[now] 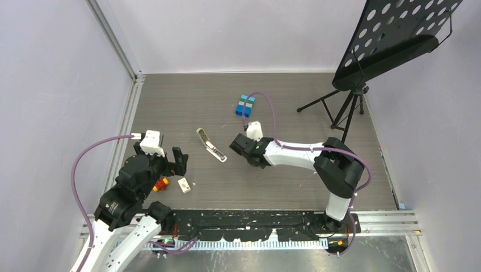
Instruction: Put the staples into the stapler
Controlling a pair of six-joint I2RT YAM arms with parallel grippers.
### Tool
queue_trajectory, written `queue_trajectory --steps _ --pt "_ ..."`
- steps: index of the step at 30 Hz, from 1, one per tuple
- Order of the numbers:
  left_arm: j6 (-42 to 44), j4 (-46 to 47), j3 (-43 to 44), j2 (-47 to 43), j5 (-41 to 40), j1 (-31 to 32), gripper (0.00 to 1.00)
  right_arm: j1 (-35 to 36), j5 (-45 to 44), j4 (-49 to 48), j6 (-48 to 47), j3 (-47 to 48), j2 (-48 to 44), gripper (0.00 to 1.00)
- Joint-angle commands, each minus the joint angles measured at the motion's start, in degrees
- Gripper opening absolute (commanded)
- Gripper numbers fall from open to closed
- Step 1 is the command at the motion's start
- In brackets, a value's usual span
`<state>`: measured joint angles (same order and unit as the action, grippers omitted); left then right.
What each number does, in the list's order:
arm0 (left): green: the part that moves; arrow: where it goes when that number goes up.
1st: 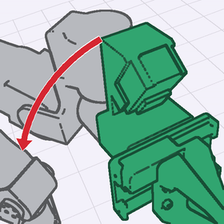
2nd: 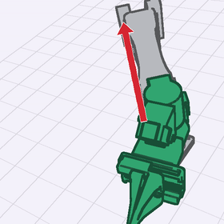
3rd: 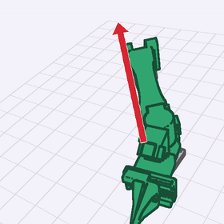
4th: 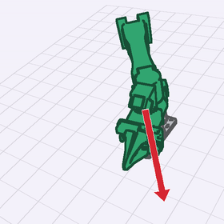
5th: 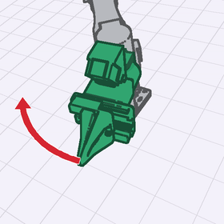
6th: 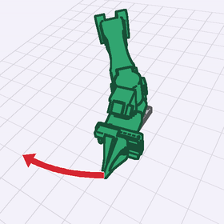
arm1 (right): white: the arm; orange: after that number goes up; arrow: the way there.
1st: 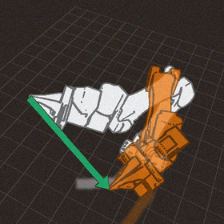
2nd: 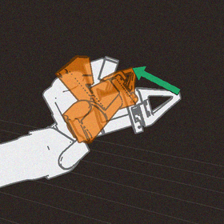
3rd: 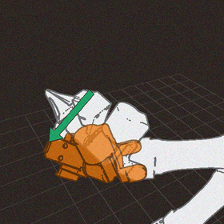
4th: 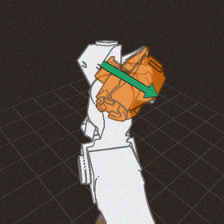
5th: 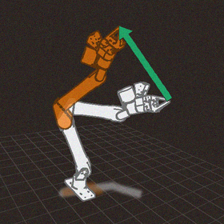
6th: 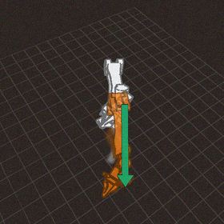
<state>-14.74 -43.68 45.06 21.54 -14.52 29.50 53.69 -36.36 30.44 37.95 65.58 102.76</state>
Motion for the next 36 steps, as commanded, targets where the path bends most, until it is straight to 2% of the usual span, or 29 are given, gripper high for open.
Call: queue_trajectory --steps 1,9,17,23,28,36 --pt "-0.07 2.84 -0.26 0.20 2.27 -0.32 1.00 3.27 0.67 -0.36 4.04 -1.97 -2.76 0.00" --pt "-0.80 3.43 0.27 1.68 7.85 -0.32 1.00 6.88 0.26 1.28 6.13 -2.31 -4.72 0.02" --pt "-1.29 3.96 0.33 3.80 10.11 -0.32 1.00 7.39 -0.03 3.81 7.77 -2.01 -9.36 0.07" --pt "-2.09 3.35 1.41 8.11 12.24 -0.32 1.00 7.39 0.20 2.30 6.35 -4.34 -12.97 0.10" --pt "-3.90 4.21 1.78 11.03 14.25 -0.32 1.00 7.39 1.90 -1.16 5.90 -6.51 -12.37 0.10" --pt "-10.83 7.78 0.83 14.50 21.12 -0.32 0.98 7.95 2.40 -1.33 5.44 -5.99 -8.48 0.10"
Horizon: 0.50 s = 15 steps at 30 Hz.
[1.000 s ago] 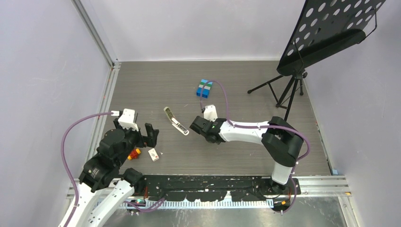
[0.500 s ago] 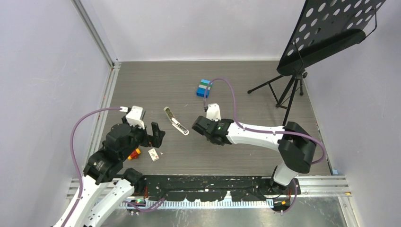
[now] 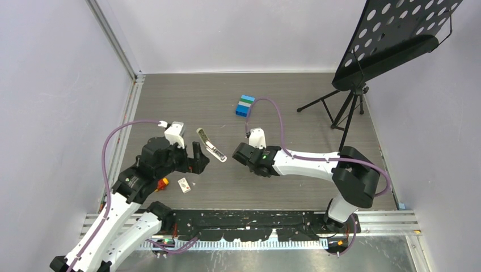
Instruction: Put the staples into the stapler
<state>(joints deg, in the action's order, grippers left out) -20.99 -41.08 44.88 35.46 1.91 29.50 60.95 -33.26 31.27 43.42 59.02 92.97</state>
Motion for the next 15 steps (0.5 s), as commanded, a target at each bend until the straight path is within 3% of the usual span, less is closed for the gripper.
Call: queue_trajectory --steps 1,4,10,15 --pt "-5.52 6.05 0.61 0.56 5.14 -0.32 0.98 0.74 -0.55 -2.32 -0.08 0.57 1.62 0.10" --pt "-8.01 7.93 -0.62 0.33 5.26 -0.32 0.98 0.84 0.11 -2.87 -0.28 0.32 2.46 0.13" --pt "-12.46 11.03 -4.08 0.55 6.68 -0.25 0.98 0.84 4.58 -4.58 -1.15 -0.44 0.96 0.41" --pt "-15.48 14.93 -6.44 2.68 8.37 -0.15 0.96 0.77 4.20 -4.83 -2.53 -2.16 -4.52 0.53"
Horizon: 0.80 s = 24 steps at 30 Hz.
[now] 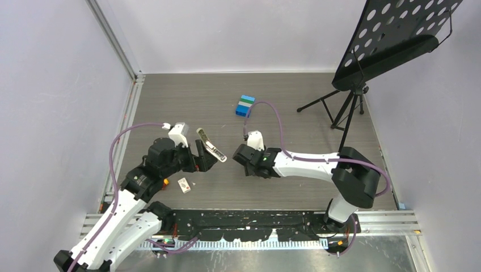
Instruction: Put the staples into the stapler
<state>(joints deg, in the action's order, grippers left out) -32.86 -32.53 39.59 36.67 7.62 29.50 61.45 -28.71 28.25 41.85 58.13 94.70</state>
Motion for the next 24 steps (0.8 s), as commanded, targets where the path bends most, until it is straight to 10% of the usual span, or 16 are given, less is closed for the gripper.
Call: queue_trajectory --steps 1,24 --pt "-4.06 7.22 -1.42 1.90 2.97 -0.08 0.96 0.21 -0.88 -1.92 -1.42 -2.01 -7.53 0.54" --pt "-10.02 20.95 -5.53 14.46 2.16 7.61 0.95 -15.74 22.55 -22.98 -9.13 -19.65 -13.39 0.56"
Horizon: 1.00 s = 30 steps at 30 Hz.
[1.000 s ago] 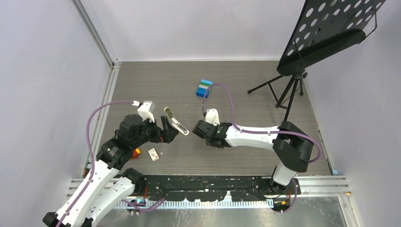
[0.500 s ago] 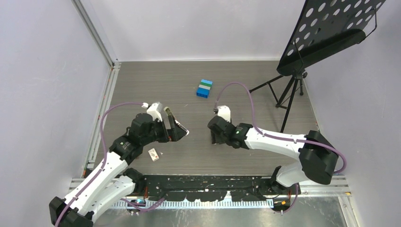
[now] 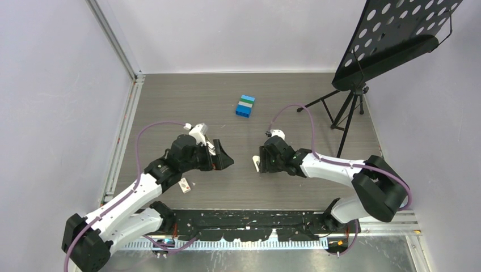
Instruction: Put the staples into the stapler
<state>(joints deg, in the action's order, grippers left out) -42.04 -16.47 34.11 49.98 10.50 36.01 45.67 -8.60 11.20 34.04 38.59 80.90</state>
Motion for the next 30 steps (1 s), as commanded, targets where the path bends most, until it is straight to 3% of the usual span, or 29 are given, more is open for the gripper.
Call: queue_trajectory --steps 1,11,30 --pt "-0.91 5.14 0.01 1.61 -0.86 1.35 0.95 -0.04 2.51 -6.29 -1.52 -0.09 0.92 0.55" --pt "-1.20 6.93 0.84 5.91 -1.83 3.66 0.95 0.02 5.06 -7.38 -2.81 -0.41 1.95 0.44" --pt "-1.80 8.36 1.66 9.22 -5.01 8.05 0.94 1.55 6.39 -7.06 -3.88 -1.11 2.01 0.41"
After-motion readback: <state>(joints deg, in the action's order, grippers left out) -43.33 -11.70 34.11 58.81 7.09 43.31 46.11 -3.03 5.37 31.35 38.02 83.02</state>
